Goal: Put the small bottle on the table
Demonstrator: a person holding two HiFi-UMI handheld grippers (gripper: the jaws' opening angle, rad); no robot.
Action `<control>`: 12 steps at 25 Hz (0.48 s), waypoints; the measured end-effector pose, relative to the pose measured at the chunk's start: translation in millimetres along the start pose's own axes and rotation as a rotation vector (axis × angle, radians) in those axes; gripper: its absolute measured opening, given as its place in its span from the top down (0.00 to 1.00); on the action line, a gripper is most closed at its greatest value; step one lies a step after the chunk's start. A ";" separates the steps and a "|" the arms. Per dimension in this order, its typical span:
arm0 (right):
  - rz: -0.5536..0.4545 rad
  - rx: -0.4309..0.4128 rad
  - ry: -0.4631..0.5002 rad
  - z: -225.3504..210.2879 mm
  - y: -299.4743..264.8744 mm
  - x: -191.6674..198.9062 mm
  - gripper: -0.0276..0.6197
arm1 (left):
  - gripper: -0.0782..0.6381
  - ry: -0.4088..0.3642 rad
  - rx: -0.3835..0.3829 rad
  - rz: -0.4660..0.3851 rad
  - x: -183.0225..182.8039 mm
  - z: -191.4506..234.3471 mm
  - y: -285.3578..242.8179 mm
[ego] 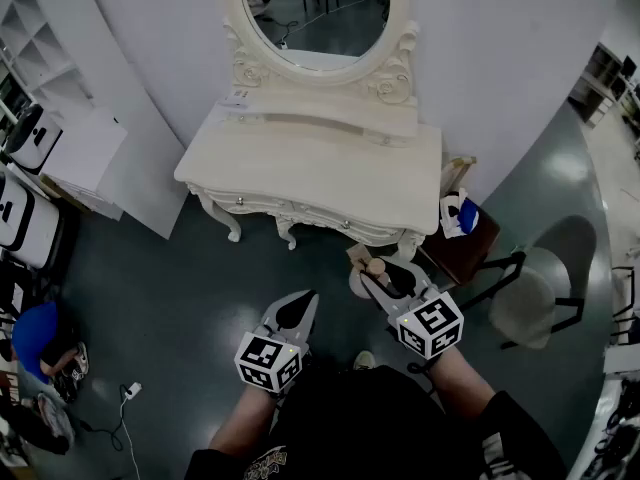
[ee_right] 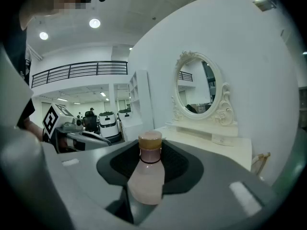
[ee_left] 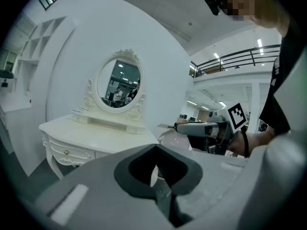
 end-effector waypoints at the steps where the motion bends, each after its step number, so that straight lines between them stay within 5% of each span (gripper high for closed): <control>1: 0.001 0.001 -0.001 -0.4 0.0 0.0 0.70 | 0.89 -0.001 0.000 0.001 -0.4 -0.1 -0.2; 12: -0.009 0.009 -0.013 -3.7 -2.9 -2.3 0.70 | 0.89 -0.013 0.005 0.001 -5.6 2.9 -3.6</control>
Point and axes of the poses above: the fingertips, and each gripper's own axes: y backward along the fingers, z to its left, x out of its underside, the point moved 8 cm from there along y, backward along the fingers, and after that the axes turned 9 degrees about z, right-handed, at the moved point
